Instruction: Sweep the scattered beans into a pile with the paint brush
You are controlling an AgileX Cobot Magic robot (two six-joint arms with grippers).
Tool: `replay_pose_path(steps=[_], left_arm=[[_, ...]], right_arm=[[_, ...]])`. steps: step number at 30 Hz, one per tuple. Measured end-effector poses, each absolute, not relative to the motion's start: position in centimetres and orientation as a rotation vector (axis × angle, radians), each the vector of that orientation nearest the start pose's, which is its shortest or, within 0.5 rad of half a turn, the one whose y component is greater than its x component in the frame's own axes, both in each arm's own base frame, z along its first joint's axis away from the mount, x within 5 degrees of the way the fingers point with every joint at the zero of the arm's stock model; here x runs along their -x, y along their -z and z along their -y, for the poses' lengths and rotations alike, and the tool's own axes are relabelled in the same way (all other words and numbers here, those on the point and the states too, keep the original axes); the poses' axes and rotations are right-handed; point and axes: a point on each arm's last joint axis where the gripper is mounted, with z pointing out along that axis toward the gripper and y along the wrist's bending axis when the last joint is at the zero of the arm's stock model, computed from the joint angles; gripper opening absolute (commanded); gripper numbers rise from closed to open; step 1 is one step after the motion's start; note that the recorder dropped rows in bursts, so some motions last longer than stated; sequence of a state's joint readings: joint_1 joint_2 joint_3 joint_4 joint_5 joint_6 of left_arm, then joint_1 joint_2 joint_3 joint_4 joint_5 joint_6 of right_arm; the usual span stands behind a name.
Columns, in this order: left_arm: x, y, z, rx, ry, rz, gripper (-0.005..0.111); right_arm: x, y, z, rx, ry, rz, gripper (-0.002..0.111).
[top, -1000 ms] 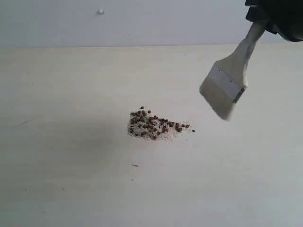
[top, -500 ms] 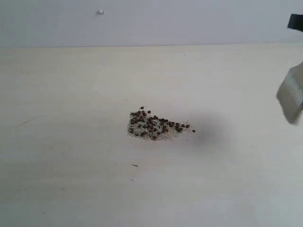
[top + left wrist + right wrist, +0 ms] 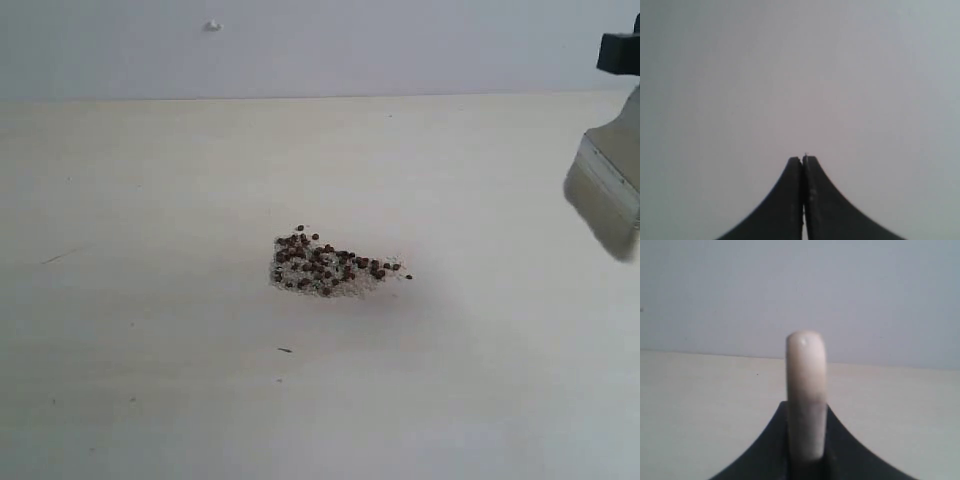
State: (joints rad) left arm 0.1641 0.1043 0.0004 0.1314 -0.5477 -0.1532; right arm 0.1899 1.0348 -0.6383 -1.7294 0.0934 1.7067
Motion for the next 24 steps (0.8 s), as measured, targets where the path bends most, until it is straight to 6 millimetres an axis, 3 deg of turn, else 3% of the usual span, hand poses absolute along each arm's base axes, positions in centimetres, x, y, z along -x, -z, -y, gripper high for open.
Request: replay_pose_path(steps=[5,14,24], left_arm=[[-5.3,-25.4,-0.3,0.045,-0.076,-1.045,0.0],[-5.3,-25.4,-0.3,0.045,-0.076,-1.045,0.0],[-5.3,-25.4,-0.3,0.045,-0.076,-1.045,0.0]], right_arm=[[-21.9,-30.1,-4.2,0.426,0.051,-1.84,0.0],[-21.7,-29.9,-4.9,0.759,0.187,-1.748,0.0],[-22.6,-30.1,-0.9,0.648,0.757,-1.792,0.0]])
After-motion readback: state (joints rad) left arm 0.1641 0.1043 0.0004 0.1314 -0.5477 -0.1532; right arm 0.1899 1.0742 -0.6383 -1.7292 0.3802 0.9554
